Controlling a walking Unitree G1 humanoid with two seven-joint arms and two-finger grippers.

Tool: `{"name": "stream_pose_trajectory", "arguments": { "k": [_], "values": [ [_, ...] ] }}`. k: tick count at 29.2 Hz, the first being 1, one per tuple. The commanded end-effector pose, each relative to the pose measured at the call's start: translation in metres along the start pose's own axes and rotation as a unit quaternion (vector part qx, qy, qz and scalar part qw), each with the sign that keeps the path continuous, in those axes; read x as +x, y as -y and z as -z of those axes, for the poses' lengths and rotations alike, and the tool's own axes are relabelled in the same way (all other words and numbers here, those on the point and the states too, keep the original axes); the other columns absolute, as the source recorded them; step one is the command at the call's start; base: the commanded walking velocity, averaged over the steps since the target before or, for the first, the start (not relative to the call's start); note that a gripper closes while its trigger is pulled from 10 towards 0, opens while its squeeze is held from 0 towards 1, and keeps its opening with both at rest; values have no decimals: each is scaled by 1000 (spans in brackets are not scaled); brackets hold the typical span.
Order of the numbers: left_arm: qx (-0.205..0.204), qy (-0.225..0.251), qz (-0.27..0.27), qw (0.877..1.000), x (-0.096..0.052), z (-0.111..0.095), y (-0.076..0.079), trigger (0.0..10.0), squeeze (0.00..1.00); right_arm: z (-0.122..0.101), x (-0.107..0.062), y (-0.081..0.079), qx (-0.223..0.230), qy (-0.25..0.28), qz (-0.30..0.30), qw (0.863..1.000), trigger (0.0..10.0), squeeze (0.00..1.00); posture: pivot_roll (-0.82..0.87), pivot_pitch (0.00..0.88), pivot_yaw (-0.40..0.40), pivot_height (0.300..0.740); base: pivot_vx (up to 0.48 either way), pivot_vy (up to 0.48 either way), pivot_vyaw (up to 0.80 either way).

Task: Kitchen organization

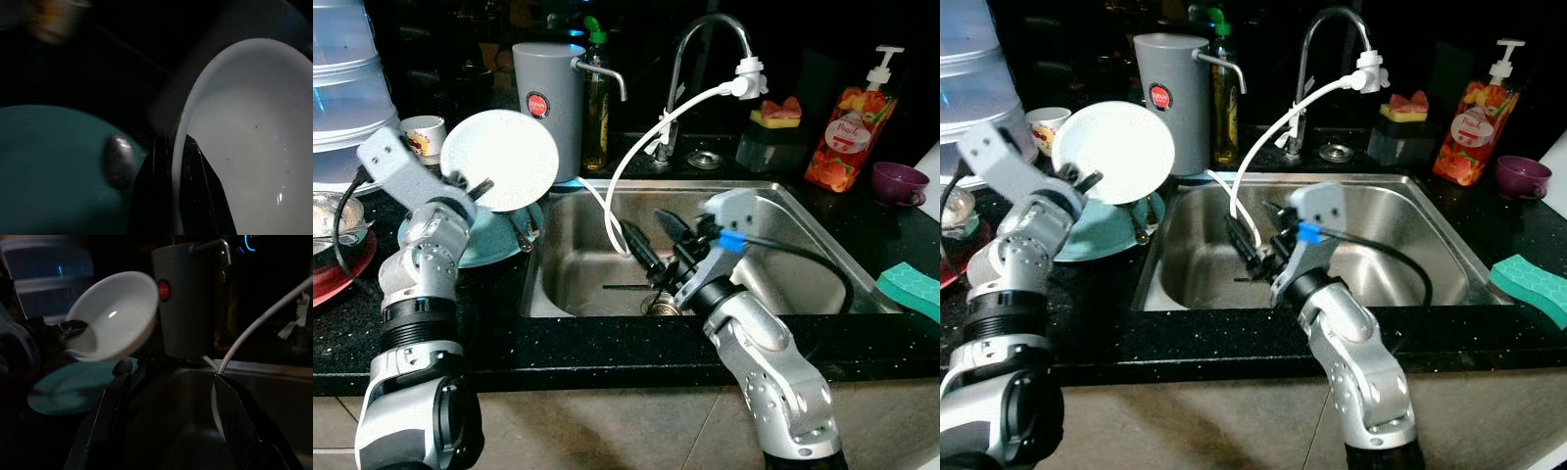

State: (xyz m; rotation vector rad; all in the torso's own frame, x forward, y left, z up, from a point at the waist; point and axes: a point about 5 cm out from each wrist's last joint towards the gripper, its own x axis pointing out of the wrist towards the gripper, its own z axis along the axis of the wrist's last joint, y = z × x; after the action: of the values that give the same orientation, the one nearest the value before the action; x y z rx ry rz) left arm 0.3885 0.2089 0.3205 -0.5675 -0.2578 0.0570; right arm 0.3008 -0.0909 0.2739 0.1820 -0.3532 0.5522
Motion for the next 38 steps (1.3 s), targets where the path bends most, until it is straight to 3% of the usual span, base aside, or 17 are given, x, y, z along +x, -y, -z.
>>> {"name": "stream_pose_trajectory", "arguments": {
  "k": [1, 5, 9, 18, 25, 26, 27, 28, 29, 33, 38],
  "values": [
    [4, -24, 62, 998, -4, 11, 15, 10000, 0, -3, 1, 3, 25, 3, 7, 1000, 10000, 0, -5, 126, -41, 740, 0, 0, 0],
    [36, -39, 147, 988, -13, 21, 36, 10000, 0, -5, 1, 8, 56, 7, 24, 998, 10000, 0, -6, 127, -43, 740, 0, 0, 0],
    [117, -47, 242, 962, -28, 37, 57, 10000, 0, -5, 3, 12, 81, 4, 38, 996, 10000, 0, -8, 128, -45, 740, 0, 0, 0],
    [142, -48, 317, 937, -45, 46, 76, 10000, 0, 3, 2, 18, 81, -23, 61, 995, 10000, 0, -11, 129, -47, 740, 0, 0, 0],
    [145, -45, 338, 929, -51, 47, 81, 10000, 0, 13, 1, 30, 62, -63, 102, 991, 10000, 0, -14, 126, -49, 740, 0, 0, 0],
    [145, -45, 341, 928, -52, 48, 82, 10000, 0, 15, 1, 32, 61, -70, 111, 989, 7961, 0, -14, 126, -49, 740, 0, 0, 0],
    [146, -45, 343, 927, -52, 49, 83, 10000, 0, 16, 1, 34, 67, -71, 118, 988, 6824, 0, -13, 126, -50, 740, 0, 0, 0],
    [146, -45, 343, 927, -52, 49, 83, 10000, 0, 16, 1, 34, 67, -71, 118, 988, 6824, 0, -13, 126, -50, 740, 0, 0, 0],
    [151, -47, 344, 925, -53, 51, 83, 10000, 0, 17, 1, 35, 69, -73, 123, 987, 0, 0, -13, 126, -50, 740, 0, 0, 0],
    [162, -51, 345, 923, -55, 55, 83, 10000, 0, 19, 1, 37, 73, -75, 127, 986, 0, 0, -14, 126, -50, 740, 0, 0, 0],
    [229, -59, 325, 916, -55, 68, 79, 10000, 0, 21, 3, 40, 86, -79, 132, 984, 0, 0, -13, 126, -53, 740, 0, 0, 0]
  ]
}}
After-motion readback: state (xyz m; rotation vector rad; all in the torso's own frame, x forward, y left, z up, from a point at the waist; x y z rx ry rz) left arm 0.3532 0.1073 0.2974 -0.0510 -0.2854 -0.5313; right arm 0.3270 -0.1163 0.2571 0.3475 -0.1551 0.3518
